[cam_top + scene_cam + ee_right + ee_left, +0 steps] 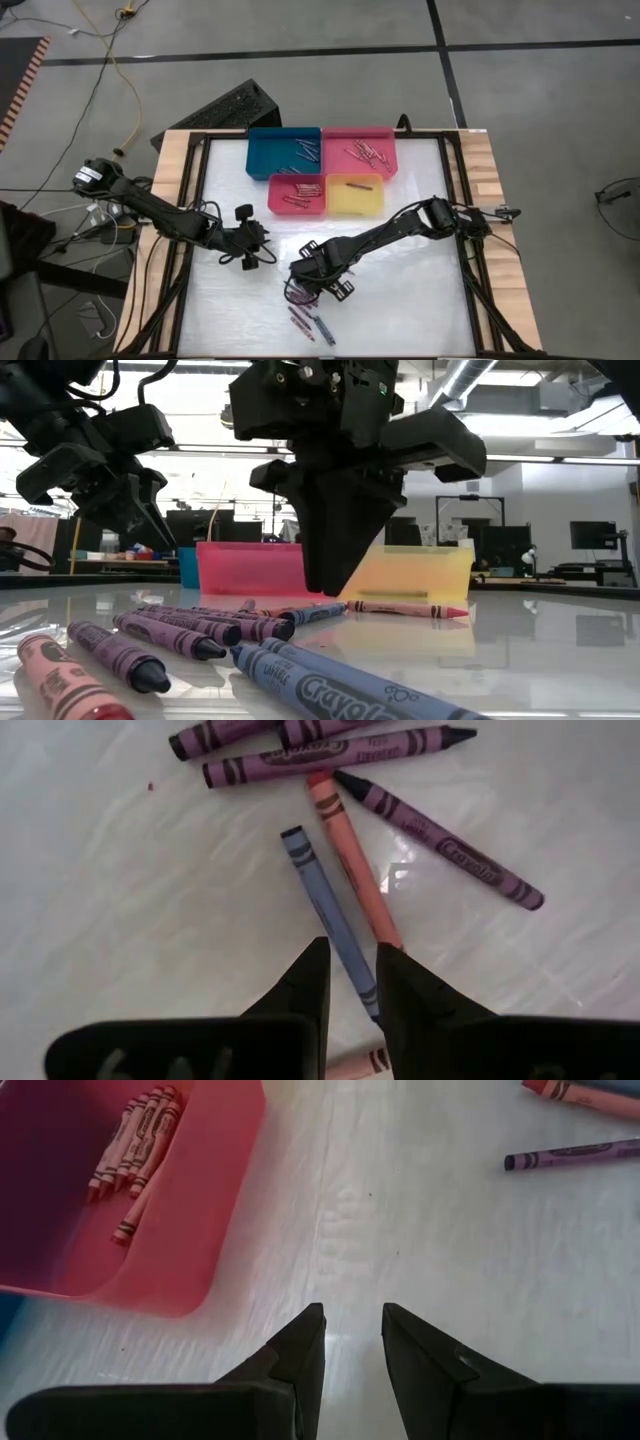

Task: Sort crayons
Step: Put the blue crayon into the blue bin

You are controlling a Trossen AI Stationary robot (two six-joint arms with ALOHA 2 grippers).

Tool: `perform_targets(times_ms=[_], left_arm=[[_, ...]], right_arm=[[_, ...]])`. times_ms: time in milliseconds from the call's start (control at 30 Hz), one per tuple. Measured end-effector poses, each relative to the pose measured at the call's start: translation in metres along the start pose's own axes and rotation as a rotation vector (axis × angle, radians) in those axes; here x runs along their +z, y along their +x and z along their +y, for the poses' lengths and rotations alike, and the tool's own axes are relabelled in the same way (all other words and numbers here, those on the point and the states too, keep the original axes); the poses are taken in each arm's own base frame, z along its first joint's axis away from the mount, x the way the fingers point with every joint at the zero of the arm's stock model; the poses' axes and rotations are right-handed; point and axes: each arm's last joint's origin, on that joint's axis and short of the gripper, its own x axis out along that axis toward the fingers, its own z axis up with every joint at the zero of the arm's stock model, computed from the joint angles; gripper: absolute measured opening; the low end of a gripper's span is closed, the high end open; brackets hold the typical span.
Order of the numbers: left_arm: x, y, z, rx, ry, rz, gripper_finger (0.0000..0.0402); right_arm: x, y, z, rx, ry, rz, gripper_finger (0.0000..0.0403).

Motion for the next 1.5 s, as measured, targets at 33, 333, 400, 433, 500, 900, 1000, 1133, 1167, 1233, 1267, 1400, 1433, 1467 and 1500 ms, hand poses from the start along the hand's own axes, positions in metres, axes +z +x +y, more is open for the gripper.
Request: perform_targets(times_ms=[33, 333, 400, 433, 500, 900, 1000, 1133, 1167, 1233, 1267, 1400, 1433, 1467, 1500], left_arm=[[0.000, 0.000, 0.000, 0.000, 0.000, 0.000, 0.0094], [0.000, 0.000, 0.000, -0.002, 0.001, -0.003, 0.0094], [0.000, 0.000, 0.000, -0.003, 0.001, -0.003, 0.0094], [0.001, 0.000, 0.000, -0.003, 0.000, -0.005, 0.0094], [0.001, 0.000, 0.000, -0.003, 0.004, -0.005, 0.0094], [0.001, 0.000, 0.000, -0.002, 0.003, -0.007, 0.0094], [0.001, 0.000, 0.000, -0.002, 0.003, -0.007, 0.0094], [0.001, 0.000, 0.000, -0.002, 0.004, -0.008, 0.0094], [0.001, 0.000, 0.000, -0.002, 0.004, -0.008, 0.0094], [0.001, 0.000, 0.000, -0.002, 0.004, -0.007, 0.0094], [0.001, 0.000, 0.000, -0.002, 0.003, -0.007, 0.0094], [0.001, 0.000, 0.000, -0.002, 0.003, -0.007, 0.0094], [0.001, 0.000, 0.000, -0.002, 0.003, -0.007, 0.0094], [0.001, 0.000, 0.000, -0.002, 0.004, -0.007, 0.0094], [0.001, 0.000, 0.000, -0.002, 0.003, -0.007, 0.0094]], right_arm=[[0.000, 0.000, 0.000, -0.001, 0.000, -0.002, 0.0079], [-0.002, 0.018, 0.001, 0.017, 0.000, 0.033, 0.0079], [-0.002, 0.021, 0.001, 0.021, 0.000, 0.039, 0.0079], [-0.002, 0.022, 0.001, 0.023, 0.000, 0.043, 0.0079], [-0.002, 0.027, 0.001, 0.026, 0.000, 0.053, 0.0079], [-0.005, 0.028, -0.001, -0.017, 0.113, 0.088, 0.0052], [-0.005, 0.029, 0.000, -0.019, 0.140, 0.089, 0.0033], [-0.005, 0.029, 0.000, -0.020, 0.190, 0.089, 0.0007], [-0.005, 0.029, 0.000, -0.021, 0.201, 0.089, 0.0005], [-0.003, 0.029, 0.003, -0.021, 0.225, 0.087, 0.0006], [-0.003, 0.029, 0.004, -0.023, 0.239, 0.086, 0.0006], [0.000, 0.029, 0.009, -0.030, 0.305, 0.080, 0.0003], [0.000, 0.029, 0.011, -0.032, 0.322, 0.079, 0.0003], [0.001, 0.029, 0.013, -0.037, 0.340, 0.079, 0.0003], [0.002, 0.029, 0.014, -0.044, 0.358, 0.080, 0.0003]])
